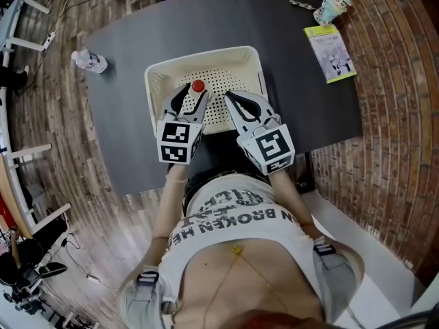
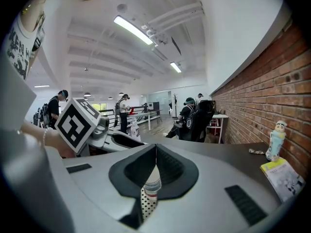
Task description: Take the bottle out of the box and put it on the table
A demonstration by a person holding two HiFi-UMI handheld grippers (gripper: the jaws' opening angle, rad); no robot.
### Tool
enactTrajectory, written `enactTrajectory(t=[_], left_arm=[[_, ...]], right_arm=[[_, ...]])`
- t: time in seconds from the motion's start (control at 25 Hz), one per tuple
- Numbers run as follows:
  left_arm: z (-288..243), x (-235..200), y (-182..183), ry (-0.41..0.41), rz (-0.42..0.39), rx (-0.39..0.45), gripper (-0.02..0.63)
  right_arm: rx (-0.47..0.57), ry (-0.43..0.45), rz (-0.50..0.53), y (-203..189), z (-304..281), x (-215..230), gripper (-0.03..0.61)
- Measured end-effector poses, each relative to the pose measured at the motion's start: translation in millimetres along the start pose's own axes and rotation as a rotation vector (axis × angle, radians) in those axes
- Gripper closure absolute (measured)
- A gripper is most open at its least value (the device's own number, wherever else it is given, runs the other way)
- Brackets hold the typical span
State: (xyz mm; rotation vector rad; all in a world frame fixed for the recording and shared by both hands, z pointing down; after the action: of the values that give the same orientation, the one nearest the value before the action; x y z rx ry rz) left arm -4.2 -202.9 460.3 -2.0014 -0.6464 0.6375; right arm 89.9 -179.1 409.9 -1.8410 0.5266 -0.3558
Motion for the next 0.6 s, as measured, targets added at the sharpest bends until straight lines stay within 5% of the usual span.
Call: enactTrajectory(t=[0.6], left_arm=[[-13.3,-7.9,-2.6,0.011,-0.042,-0.025,0.459]], right_arm=[[-0.003,-0.016,-0.002,-1.3,-1.9,6.9,0.569]])
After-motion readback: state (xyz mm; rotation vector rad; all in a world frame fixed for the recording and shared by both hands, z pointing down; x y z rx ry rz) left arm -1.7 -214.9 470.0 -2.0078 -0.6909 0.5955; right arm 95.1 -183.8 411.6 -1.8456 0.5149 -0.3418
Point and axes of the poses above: the fingertips, and each gripper's own axes: z backward along the fingers, x to its right, y out of its top, the point moved 3 cm from there along z, backward along the fingers, and after that the axes turned 13 degrees about -y, right-handed, at the moved point
